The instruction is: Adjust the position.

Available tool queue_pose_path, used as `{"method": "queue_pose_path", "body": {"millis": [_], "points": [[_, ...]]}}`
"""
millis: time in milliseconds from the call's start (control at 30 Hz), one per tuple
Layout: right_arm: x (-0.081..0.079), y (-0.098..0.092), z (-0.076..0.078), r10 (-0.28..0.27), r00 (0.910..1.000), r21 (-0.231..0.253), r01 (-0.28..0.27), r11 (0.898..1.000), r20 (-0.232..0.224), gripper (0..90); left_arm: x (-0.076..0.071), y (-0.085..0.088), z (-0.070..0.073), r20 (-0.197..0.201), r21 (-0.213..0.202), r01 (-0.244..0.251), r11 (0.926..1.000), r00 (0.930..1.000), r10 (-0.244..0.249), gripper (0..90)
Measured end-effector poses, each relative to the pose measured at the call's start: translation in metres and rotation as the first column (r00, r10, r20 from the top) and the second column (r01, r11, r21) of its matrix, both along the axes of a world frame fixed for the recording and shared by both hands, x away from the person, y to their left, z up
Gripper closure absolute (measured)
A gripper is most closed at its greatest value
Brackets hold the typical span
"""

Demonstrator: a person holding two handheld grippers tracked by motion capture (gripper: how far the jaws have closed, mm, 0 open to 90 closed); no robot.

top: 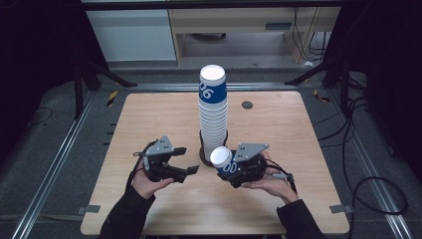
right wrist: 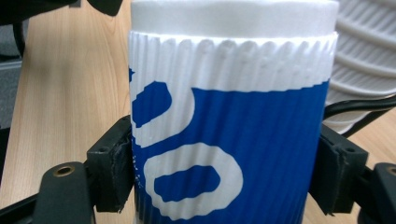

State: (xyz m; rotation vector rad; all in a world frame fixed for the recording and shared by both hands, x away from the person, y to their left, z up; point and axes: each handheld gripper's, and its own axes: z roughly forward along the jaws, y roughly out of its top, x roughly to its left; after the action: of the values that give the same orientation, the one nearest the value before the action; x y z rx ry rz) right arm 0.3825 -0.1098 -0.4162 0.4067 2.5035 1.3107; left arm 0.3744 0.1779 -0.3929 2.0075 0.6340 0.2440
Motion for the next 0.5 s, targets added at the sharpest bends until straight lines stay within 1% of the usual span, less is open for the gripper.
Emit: {"method": "queue_pose_path", "body": {"millis": [100,133,200,333,367,500], "points": [[0.0,0.002,-0.002,0.006,1.0,-0.01,-0.006,1.0,-0.006,22.2,0.0,-0.001,-0.002,-0.005,-0.002,0.008,1.0,1.0,-0.008,19.9],[0.001,0.003,-0.003,0.008,0.9999,-0.012,-0.008,1.0,-0.009,22.2,0.001,-0.003,-0.003,-0.015,0.001,0.018,0.9998,0.9997,-0.018,19.9],[0.001,0.007,-0.007,0.016,0.9998,-0.027,-0.017,0.999,-0.014,22.2,0.0,-0.006,-0.004,-0.014,0.012,0.028,0.9995,0.9995,-0.028,19.4],[0.001,0.011,-0.008,0.026,0.9996,-0.035,-0.026,0.999,-0.011,22.3,-0.002,-0.011,-0.005,-0.02,0.006,0.054,0.9985,0.9984,-0.054,19.1],[0.001,0.011,-0.008,0.028,0.9996,-0.037,-0.028,0.999,-0.011,22.3,-0.002,-0.013,-0.005,-0.021,0.004,0.067,0.9978,0.9976,-0.066,19.0],[0.001,0.015,-0.01,0.037,0.9993,-0.044,-0.038,0.998,-0.01,22.3,-0.004,-0.017,-0.004,-0.019,-0.001,0.082,0.9966,0.9964,-0.082,18.8]]}}
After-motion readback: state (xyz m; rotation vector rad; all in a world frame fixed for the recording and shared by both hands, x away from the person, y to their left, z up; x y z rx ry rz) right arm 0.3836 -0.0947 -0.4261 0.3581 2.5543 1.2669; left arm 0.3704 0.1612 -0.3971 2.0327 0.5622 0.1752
